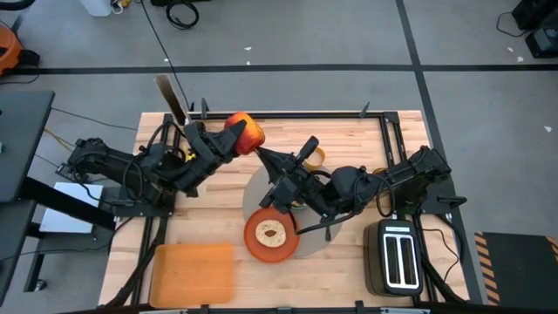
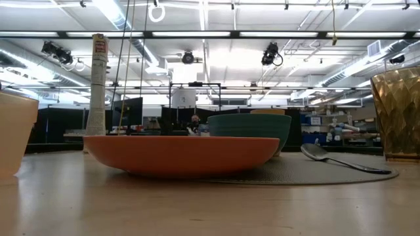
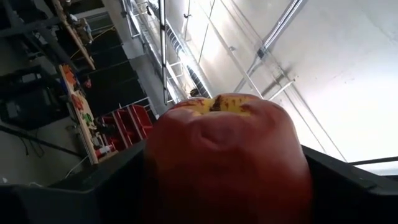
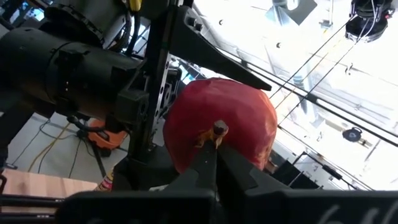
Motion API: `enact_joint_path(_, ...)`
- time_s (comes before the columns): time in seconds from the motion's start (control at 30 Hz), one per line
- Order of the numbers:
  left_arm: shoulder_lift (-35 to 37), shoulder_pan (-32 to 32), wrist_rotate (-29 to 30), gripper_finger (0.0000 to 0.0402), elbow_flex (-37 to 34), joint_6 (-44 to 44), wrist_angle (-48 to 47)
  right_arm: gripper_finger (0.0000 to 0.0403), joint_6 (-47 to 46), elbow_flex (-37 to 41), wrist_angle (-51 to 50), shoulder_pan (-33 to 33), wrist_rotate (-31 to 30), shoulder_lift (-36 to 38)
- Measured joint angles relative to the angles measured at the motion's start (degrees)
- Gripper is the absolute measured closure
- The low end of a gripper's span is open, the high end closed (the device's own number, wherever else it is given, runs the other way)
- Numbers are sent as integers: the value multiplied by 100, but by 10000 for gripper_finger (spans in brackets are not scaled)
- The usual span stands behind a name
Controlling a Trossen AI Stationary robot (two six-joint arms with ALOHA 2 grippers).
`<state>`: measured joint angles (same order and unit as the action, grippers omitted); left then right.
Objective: Arrange a breakfast setting
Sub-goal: Put the apple on the gray mat to the top left of the green bowl
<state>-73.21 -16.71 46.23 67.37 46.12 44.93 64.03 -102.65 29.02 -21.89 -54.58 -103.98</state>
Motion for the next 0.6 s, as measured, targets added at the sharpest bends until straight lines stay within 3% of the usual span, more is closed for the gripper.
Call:
enact_joint_path(0.4,0,0,134,73,0,127,22,320,-2,0,-2,13,64,0)
enact_joint_path(0.6,0,-2,176,73,0,130,57,314,-5,0,2,13,120,0)
